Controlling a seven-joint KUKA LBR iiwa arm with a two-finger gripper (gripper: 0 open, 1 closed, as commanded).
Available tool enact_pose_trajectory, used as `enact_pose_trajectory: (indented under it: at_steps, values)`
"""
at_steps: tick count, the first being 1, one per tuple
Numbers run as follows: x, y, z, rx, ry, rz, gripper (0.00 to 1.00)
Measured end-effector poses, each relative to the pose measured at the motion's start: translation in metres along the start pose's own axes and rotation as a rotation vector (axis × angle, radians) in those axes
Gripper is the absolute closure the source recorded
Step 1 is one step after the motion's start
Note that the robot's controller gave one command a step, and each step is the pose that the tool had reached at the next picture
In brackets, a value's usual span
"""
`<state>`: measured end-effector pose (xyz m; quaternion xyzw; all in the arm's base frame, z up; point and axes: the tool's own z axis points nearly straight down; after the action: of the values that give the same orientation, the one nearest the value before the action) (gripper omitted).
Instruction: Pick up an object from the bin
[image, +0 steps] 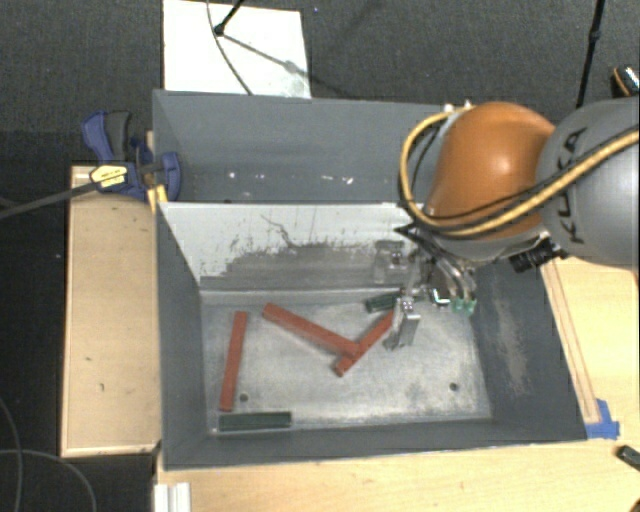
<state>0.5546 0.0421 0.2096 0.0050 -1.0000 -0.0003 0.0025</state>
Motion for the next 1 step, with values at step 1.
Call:
enact_pose_trajectory:
  at_steps: [1]
  values:
    - [0.0109,-0.0318,0.1309,0.001,0.0,-0.165,0.0]
